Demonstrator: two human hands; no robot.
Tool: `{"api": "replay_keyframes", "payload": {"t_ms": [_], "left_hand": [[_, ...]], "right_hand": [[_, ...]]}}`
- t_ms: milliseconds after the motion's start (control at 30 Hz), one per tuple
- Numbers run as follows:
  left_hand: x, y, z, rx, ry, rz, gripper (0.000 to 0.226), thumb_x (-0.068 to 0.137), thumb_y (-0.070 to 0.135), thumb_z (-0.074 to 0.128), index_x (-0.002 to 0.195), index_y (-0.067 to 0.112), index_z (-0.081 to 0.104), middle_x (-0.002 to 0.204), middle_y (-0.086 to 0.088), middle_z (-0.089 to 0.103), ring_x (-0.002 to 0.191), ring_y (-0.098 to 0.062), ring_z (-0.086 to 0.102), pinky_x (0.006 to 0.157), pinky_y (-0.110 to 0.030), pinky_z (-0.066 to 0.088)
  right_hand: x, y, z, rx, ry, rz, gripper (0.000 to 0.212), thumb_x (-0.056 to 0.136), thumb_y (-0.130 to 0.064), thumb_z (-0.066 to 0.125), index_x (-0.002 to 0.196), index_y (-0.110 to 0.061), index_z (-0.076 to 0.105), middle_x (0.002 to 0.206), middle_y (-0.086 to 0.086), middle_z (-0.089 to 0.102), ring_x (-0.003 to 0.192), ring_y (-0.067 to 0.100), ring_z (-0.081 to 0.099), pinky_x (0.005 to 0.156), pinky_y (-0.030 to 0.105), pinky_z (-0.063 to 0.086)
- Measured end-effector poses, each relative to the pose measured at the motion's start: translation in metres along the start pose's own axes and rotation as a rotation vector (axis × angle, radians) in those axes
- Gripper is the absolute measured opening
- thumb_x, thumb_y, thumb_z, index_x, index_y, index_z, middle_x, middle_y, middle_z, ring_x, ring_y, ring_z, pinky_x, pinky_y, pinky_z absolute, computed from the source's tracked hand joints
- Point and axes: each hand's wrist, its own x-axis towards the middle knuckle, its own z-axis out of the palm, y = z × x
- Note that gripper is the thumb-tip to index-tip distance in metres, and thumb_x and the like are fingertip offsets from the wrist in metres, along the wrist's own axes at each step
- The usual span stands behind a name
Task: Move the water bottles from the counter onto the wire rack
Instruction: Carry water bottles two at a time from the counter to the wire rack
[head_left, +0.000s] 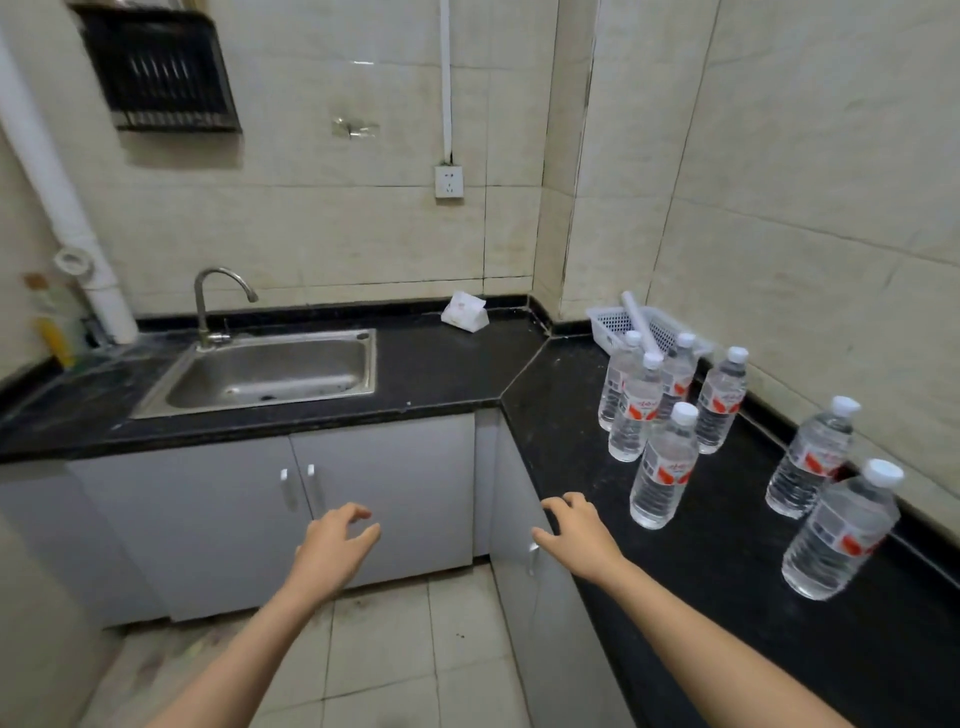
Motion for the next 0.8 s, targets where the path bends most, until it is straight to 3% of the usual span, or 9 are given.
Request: {"api": "replay_keyframes", "payload": {"t_ms": [300,467,600,800], "left_hand": [[0.111,0.002,0.035,-0.068,-0.065,0.001,0.029,0.087,0.021,0.056,0.111,0.005,0.06,0.121,-0.014,0.061,0.116,-0.029,0.052,0.099,-0.038,0.04],[0.174,0.017,0.083,-0.309,-0.22,-0.036,0.004,0.088,0.008,0.054,0.09,0.006,0.057,0.096,-0.012,0.06,0.102,-0.03,0.057,0.079,-0.026,0.036],[0.223,0.038,0.109,-0.382,-0.385,-0.001,0.004,0.089,0.005,0.051,0.089,0.006,0.055,0.094,-0.011,0.057,0.092,-0.019,0.051,0.079,-0.023,0.033],[0.3,0.043,0.128,-0.366,-0.523,0.061,0.013,0.09,0.007,0.05,0.098,0.002,0.058,0.097,-0.011,0.057,0.094,-0.019,0.05,0.081,-0.025,0.033]], "right_hand": [[0.081,0.017,0.006,0.156,0.061,0.139,0.048,0.089,-0.033,0.053,0.132,-0.016,0.043,0.14,0.011,0.033,0.13,0.027,0.032,0.103,0.033,0.033],[0.126,0.03,0.004,0.28,0.184,0.28,0.043,0.088,-0.03,0.056,0.128,-0.014,0.048,0.135,0.011,0.039,0.128,0.025,0.038,0.107,0.03,0.03],[0.154,0.035,0.015,0.352,0.248,0.462,0.039,0.088,-0.028,0.057,0.123,-0.012,0.052,0.13,0.014,0.044,0.123,0.026,0.044,0.107,0.031,0.033],[0.183,0.025,0.036,0.43,0.366,0.667,0.035,0.088,-0.023,0.057,0.12,-0.009,0.055,0.128,0.015,0.047,0.121,0.027,0.046,0.102,0.028,0.031]]}}
